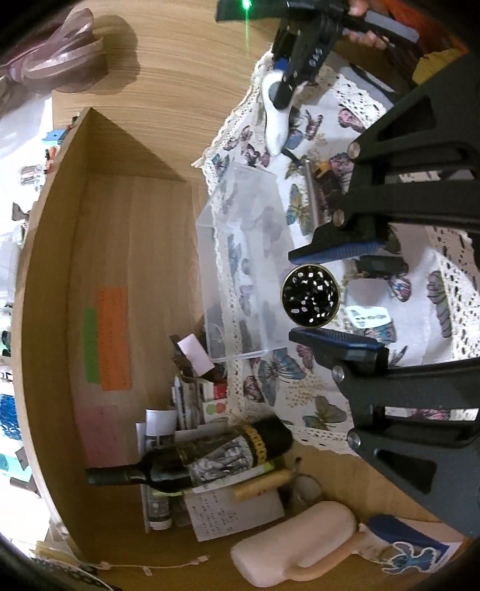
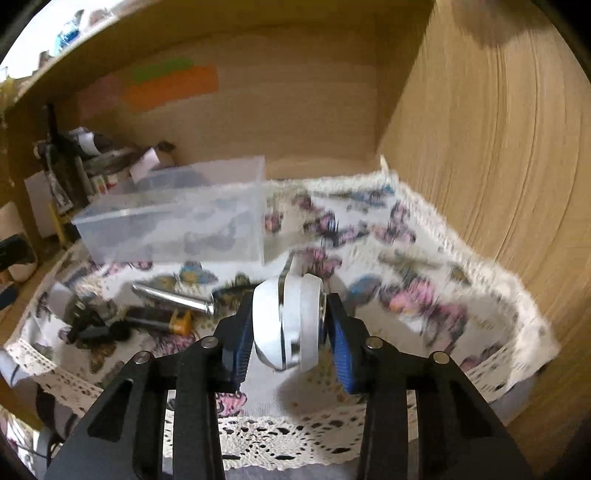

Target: Organize rigid objects

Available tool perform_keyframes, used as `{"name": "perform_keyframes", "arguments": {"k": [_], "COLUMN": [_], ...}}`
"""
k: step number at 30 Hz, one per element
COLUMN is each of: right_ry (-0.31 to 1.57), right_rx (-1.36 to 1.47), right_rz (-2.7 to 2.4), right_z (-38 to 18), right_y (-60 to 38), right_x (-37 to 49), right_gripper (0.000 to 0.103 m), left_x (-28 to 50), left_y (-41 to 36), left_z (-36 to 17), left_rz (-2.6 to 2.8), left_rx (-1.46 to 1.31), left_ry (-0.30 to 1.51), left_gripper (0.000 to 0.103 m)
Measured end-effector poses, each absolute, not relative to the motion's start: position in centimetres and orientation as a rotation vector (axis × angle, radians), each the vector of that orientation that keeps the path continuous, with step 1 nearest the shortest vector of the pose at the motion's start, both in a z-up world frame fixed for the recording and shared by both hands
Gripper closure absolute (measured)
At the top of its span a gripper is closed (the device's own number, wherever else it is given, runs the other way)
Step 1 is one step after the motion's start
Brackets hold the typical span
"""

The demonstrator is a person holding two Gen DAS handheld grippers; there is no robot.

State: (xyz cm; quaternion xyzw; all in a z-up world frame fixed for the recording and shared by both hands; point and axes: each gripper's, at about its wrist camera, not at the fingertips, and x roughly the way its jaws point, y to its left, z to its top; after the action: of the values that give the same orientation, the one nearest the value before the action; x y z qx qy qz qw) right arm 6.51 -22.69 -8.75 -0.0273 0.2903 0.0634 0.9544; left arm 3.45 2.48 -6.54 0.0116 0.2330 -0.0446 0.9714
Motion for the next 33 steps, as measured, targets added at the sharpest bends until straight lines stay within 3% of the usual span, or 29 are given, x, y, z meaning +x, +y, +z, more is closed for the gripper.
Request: {"name": "perform_keyframes", "arguments": {"k": [22,33], "right_ry": [0.269,0.390], "right_rx": [-0.040,-0.107], "right_rz": [0.192,0.335], "right_z": [1.8,0.2], "right_y": [-19.5,-15.2], "right_x": [12.5,20.4], "right_gripper": [0.069,0.069], "left_x": [13.6,19.9], "left_y": [5.8,4.9], "left_z": [-2.6,-5.3], "left_rz": [-0.131,-0.111], "left_rx": [-0.075,0.009], "left_ry": [0.565,0.703], "left_gripper": [0.068,0.068]}}
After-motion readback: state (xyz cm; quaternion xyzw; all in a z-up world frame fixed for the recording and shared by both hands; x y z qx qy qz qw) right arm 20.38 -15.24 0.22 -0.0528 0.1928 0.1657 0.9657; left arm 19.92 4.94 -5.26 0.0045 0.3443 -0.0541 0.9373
